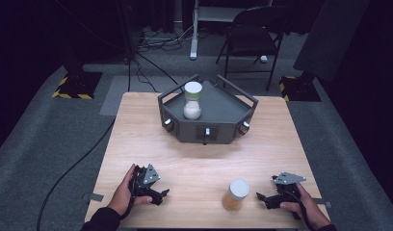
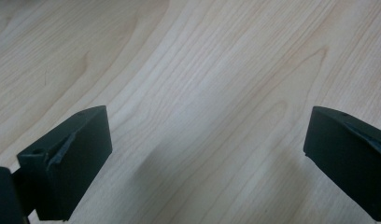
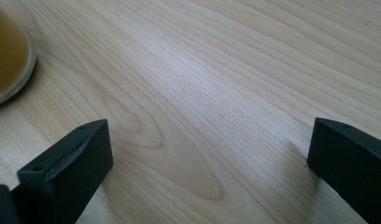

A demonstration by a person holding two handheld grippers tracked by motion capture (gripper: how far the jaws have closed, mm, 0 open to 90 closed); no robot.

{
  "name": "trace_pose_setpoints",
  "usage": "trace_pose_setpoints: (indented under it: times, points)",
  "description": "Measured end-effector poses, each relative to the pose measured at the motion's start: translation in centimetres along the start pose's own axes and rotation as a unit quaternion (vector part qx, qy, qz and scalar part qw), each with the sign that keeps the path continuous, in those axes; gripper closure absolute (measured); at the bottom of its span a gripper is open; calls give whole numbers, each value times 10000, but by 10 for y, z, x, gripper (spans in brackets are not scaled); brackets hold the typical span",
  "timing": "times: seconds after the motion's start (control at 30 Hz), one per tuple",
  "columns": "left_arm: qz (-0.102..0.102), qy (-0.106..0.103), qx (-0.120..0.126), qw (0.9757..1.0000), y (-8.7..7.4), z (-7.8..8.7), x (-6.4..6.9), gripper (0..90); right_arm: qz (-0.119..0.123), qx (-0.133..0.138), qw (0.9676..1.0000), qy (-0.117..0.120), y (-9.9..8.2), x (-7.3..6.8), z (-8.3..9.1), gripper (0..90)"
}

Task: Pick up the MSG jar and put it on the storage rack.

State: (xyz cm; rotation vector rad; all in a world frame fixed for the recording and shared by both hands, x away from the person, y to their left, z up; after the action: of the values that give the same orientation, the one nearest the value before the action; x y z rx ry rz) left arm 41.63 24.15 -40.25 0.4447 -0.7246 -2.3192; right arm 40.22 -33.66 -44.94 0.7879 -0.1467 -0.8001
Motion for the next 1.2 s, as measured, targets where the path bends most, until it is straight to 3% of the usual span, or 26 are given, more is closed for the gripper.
trace_pose_setpoints:
  times: [0.27, 0.37, 0.43, 1.2]
  points:
    - [194, -92, -197, 9996, -7, -3, -7, 10, -3, 0, 10000, -3, 0, 0, 0, 0]
    - [458, -187, -168, 9986, -13, -4, -13, 5, -4, -1, 10000, -3, 0, 0, 0, 0]
    - [528, -150, -109, 9984, -17, -4, -15, 3, -7, 1, 10000, -9, 0, 0, 0, 0]
    - [605, -73, -91, 9981, -21, -1, -18, 3, -8, -1, 10000, -8, 0, 0, 0, 0]
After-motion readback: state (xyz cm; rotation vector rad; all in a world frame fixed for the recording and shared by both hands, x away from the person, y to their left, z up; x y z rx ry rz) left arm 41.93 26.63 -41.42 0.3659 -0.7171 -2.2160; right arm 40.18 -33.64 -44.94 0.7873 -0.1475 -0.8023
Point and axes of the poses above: each handheld gripper's, and its own axes: z roughly backward along the jaws, y roughly out of its top, x roughly to its right, the point moved 6 cm from there along -z, roughly forward along the jaws, and after that the axes turned 5 degrees about y, right-handed, at the moved point
